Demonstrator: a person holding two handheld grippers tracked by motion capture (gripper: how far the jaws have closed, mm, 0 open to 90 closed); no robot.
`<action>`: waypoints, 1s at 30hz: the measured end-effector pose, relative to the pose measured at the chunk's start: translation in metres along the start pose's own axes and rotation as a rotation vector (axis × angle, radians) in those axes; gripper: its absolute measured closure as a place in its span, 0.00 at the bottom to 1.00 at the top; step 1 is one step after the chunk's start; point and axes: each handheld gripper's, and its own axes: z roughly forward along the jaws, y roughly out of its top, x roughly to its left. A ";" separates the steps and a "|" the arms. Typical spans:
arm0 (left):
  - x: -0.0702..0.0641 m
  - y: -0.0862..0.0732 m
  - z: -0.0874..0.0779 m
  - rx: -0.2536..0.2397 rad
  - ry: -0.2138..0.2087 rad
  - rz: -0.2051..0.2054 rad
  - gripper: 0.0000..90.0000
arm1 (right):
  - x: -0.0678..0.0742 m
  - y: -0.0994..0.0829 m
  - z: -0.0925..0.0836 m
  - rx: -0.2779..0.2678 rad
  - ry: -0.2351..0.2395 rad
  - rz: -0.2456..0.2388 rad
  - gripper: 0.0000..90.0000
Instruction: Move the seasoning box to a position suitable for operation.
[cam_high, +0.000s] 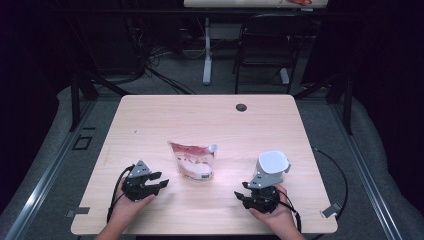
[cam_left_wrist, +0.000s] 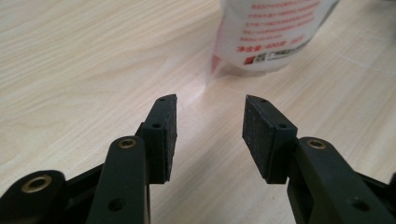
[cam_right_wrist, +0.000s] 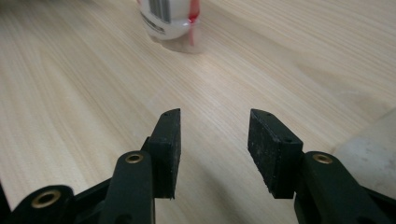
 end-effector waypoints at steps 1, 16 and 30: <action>0.001 0.000 0.000 -0.002 0.011 -0.005 0.61 | -0.001 0.000 0.000 0.005 -0.006 -0.001 0.61; 0.008 -0.004 -0.013 -0.049 -0.001 -0.102 0.60 | -0.004 0.004 -0.010 -0.078 -0.025 0.025 0.66; 0.008 -0.006 -0.017 -0.056 0.004 -0.094 0.60 | -0.011 -0.005 -0.048 -0.110 -0.113 0.032 0.73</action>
